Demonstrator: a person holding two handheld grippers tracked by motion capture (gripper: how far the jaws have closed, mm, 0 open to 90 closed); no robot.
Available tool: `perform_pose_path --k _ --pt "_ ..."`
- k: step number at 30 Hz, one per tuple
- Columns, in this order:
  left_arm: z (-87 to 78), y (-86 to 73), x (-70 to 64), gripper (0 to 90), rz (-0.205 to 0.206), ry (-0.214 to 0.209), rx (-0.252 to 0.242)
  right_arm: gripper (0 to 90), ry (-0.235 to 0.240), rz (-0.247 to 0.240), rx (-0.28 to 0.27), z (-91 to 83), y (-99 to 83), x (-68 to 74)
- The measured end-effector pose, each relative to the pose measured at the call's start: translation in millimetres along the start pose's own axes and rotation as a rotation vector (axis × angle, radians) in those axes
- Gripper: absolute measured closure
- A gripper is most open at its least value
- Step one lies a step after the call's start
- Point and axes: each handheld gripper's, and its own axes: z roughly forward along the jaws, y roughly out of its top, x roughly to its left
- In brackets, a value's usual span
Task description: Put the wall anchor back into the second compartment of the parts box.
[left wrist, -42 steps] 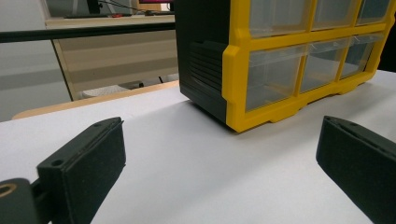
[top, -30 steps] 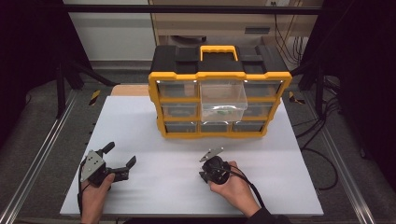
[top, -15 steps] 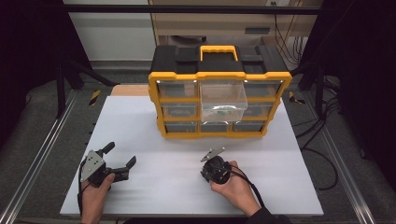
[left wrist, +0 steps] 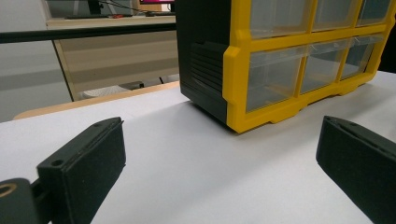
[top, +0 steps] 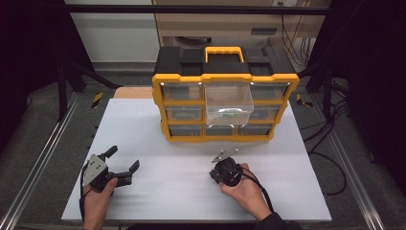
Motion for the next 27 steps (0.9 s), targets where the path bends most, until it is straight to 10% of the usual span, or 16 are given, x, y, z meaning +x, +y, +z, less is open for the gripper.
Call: perform_pose_path --k 16,27 --pt "-0.8 0.1 0.0 1.2 0.004 0.001 0.004 84.3 -0.03 0.126 -0.1 -24.8 -14.7 -38.3" --pt "-1.1 0.1 -0.2 1.1 0.005 0.001 0.005 84.3 -0.055 0.112 -0.258 -54.7 -19.1 -57.9"
